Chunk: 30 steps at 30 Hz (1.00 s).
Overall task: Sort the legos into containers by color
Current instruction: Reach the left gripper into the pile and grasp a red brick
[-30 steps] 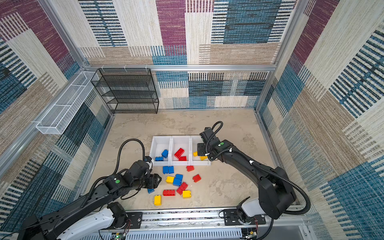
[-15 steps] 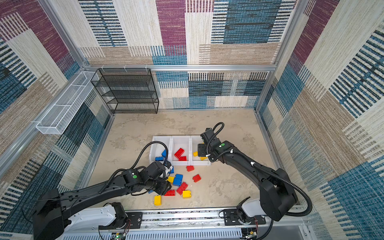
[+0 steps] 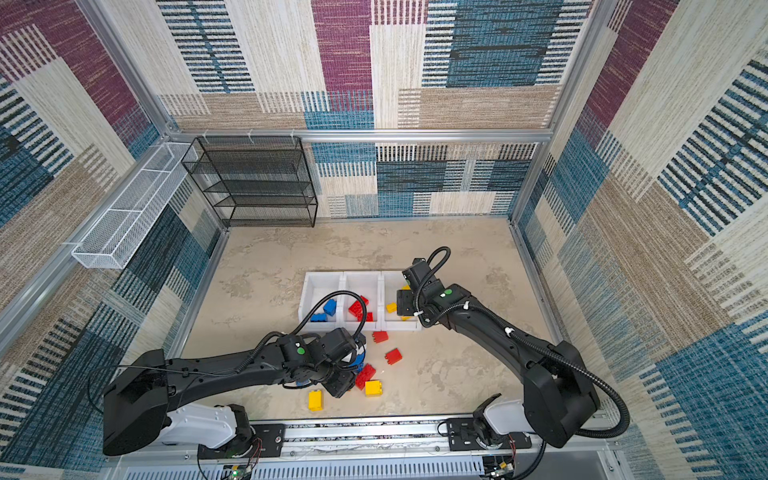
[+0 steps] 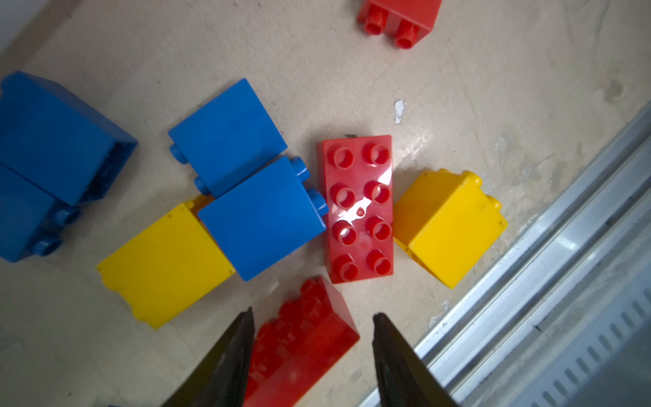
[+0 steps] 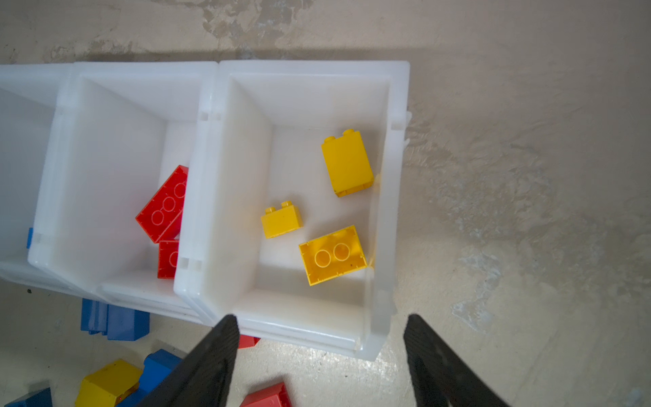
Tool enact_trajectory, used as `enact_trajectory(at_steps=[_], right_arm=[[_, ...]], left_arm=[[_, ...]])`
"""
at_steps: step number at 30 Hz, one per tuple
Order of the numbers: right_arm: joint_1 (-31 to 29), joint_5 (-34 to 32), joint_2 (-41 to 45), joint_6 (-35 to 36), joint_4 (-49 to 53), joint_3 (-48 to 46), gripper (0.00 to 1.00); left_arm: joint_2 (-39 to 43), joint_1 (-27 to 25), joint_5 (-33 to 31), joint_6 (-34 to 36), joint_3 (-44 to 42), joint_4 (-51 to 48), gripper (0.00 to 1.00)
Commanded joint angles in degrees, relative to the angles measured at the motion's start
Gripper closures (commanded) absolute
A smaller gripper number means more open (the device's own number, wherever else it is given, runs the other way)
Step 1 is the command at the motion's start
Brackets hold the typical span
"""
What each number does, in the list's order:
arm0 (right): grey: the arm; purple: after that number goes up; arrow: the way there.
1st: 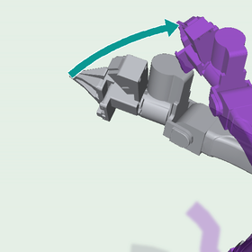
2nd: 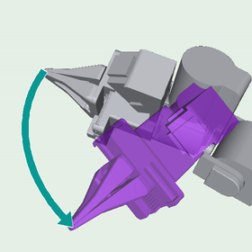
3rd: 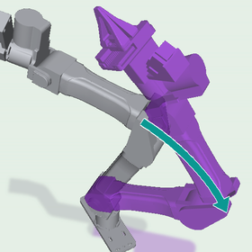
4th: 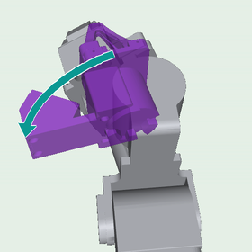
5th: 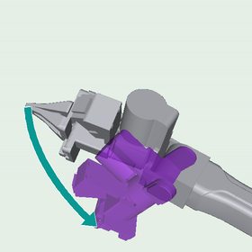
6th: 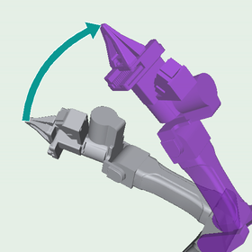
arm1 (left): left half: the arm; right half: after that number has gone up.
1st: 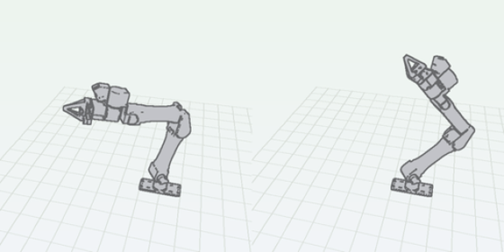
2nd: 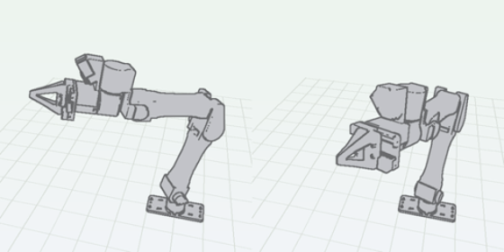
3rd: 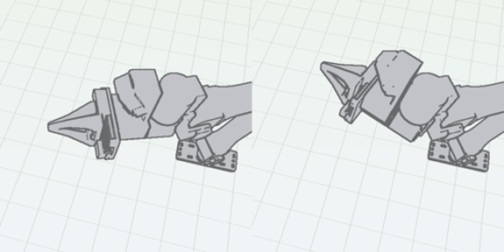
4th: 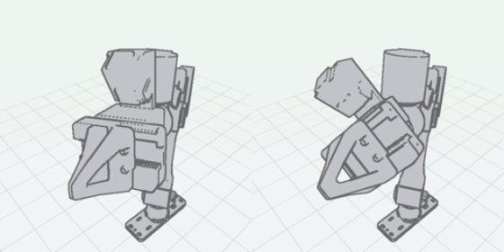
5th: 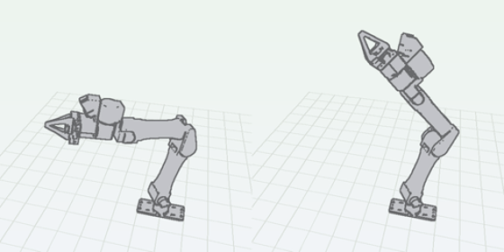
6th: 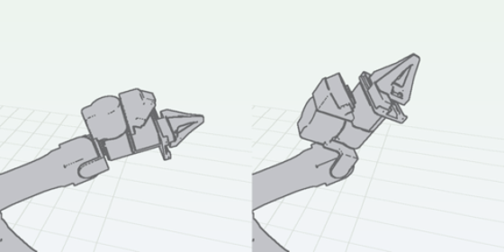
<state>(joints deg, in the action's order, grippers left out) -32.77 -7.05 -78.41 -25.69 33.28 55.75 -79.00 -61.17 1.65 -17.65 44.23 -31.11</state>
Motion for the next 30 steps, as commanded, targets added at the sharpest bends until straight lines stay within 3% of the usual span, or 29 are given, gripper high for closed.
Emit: enact_trajectory(at_steps=[1, 18, 30], right_arm=[[-0.06, 0.02, 0.45, -0.85, -0.14, -0.29, 0.23], [-0.06, 0.73, 1.36, -1.71, -0.7, -1.94, 0.23], [-0.07, 0.9, 1.68, -1.99, -1.01, -2.64, 0.22]], left_arm=[[0.13, -0.17, -1.14, 1.83, 0.39, -1.05, 0.43], [-1.31, -1.18, -3.06, -1.95, 0.86, -4.83, 0.44], [-3.6, -1.07, -4.49, -2.04, 1.87, -5.02, 0.55]])
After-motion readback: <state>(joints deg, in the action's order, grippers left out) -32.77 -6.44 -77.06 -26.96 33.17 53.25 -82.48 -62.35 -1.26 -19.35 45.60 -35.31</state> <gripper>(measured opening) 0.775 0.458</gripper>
